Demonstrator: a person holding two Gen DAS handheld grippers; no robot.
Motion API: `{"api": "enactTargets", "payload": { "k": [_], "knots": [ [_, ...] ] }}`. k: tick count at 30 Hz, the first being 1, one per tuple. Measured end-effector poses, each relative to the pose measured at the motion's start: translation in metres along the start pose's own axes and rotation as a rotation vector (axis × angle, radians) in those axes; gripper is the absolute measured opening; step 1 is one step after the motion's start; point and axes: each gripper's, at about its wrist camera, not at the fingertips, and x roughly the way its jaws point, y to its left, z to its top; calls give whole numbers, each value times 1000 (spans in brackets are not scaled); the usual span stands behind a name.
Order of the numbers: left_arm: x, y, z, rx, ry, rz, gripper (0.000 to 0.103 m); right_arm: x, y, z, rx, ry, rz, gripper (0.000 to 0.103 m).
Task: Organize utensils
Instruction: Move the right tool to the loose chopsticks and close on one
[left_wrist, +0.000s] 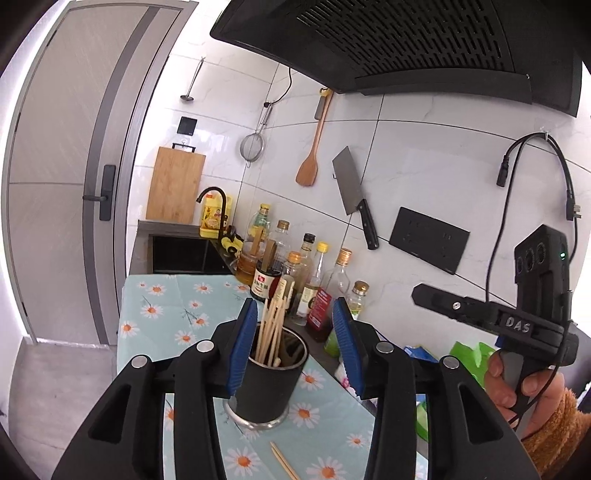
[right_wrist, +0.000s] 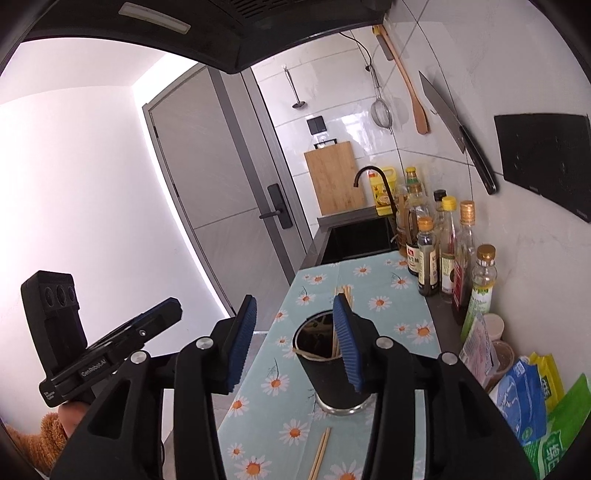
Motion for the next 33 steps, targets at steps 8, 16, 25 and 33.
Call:
{"api": "enactTargets", "payload": {
  "k": [8,16,25,33],
  "knots": [
    [-7,-4,-18,-9,70,16,46,25,3,-23,44,194,-9,45],
    [-15,0,-40,-52,101,30,46,28,-15,-50,178,230,-9,54],
    [-10,1,-64,-78,177,5,46,36,-25,-75,227,309,-28,54],
    [-4,10,-88,-112,244,17,46,68,-30,-97,250,443,-11,53]
  ]
}}
